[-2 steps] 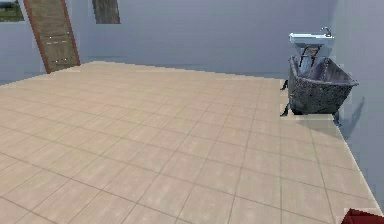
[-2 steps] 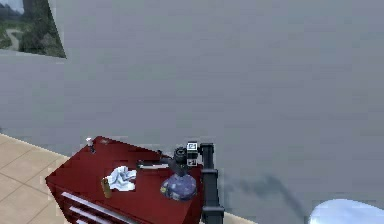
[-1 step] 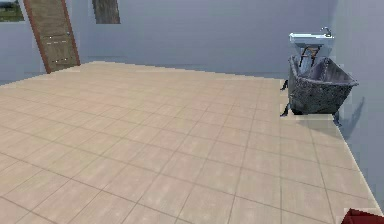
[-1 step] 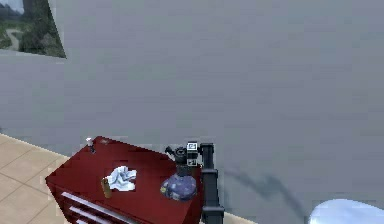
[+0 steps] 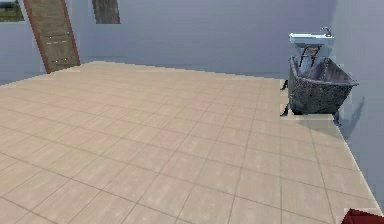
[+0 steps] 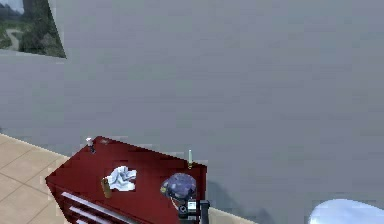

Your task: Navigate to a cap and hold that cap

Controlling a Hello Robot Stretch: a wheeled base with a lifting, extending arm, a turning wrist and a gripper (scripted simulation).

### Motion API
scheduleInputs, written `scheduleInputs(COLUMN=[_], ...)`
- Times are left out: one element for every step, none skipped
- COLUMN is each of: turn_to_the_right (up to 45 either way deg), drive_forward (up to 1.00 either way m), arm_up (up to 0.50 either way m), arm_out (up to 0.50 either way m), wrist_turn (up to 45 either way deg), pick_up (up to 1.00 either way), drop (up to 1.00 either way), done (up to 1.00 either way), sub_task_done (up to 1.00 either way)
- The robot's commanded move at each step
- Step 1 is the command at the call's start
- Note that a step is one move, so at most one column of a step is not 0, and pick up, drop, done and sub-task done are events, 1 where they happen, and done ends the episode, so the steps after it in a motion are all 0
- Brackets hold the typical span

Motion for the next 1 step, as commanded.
scheduleInputs(turn_to_the_right=[0.0], drive_forward=[0.00], arm_up=[0.00], arm_out=[0.00], wrist_turn=[0.0], pick_up=[1.00], drop=[0.00], done=[0.00], sub_task_done=[0.00])
